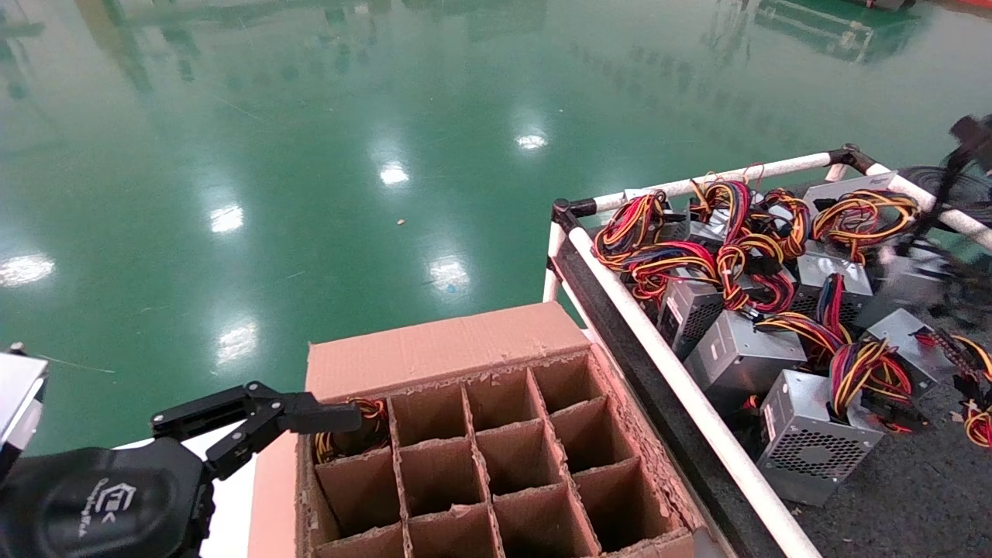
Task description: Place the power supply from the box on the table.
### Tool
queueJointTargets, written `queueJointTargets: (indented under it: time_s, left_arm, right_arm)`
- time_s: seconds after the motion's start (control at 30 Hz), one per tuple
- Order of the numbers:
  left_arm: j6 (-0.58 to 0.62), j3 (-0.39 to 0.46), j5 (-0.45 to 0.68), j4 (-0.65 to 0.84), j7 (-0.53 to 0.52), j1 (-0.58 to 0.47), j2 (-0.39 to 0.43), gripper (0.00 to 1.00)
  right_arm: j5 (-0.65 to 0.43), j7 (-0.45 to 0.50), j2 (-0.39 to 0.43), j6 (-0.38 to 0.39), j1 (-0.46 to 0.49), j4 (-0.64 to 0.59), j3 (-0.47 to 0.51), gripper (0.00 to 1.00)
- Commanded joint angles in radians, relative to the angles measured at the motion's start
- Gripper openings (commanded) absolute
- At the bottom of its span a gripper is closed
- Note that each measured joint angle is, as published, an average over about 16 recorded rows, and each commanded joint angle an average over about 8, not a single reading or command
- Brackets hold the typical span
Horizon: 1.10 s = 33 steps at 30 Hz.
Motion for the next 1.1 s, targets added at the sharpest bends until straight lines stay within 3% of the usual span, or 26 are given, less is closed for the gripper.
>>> queueJointTargets:
  time_s: [0.03,0.23,0.27,0.3,0.5,0.57,1.1]
  left_arm:
    - [0.0,0.0,0.0,0.0,0.0,0.0,0.0,1.0]
    - [0.0,0.0,0.0,0.0,0.0,0.0,0.0,1.0]
    - [0.0,0.0,0.0,0.0,0.0,0.0,0.0,1.0]
    - [0.0,0.0,0.0,0.0,0.0,0.0,0.0,1.0]
    - [0.0,0.0,0.0,0.0,0.0,0.0,0.0,1.0]
    - [0.0,0.0,0.0,0.0,0.0,0.0,0.0,1.0]
    - [0.0,0.0,0.0,0.0,0.0,0.0,0.0,1.0]
  right_arm:
    - [-0.001,-0.001,-0.007,0.003,-0.007,0.002,-0.001,0.0]
    - [-0.012,-0.008,-0.025,0.012,-0.026,0.002,-0.008,0.0]
    - [-0.014,-0.009,-0.027,0.014,-0.028,0.001,-0.01,0.05]
    - [-0.016,-0.01,-0.029,0.018,-0.031,0.0,-0.011,0.13]
    - [-0.027,-0.017,-0.036,0.035,-0.039,0.0,-0.019,0.88]
    - [-0.028,-0.018,-0.037,0.038,-0.039,0.0,-0.02,1.0]
    - [-0.029,-0.017,-0.036,0.038,-0.038,-0.001,-0.02,1.0]
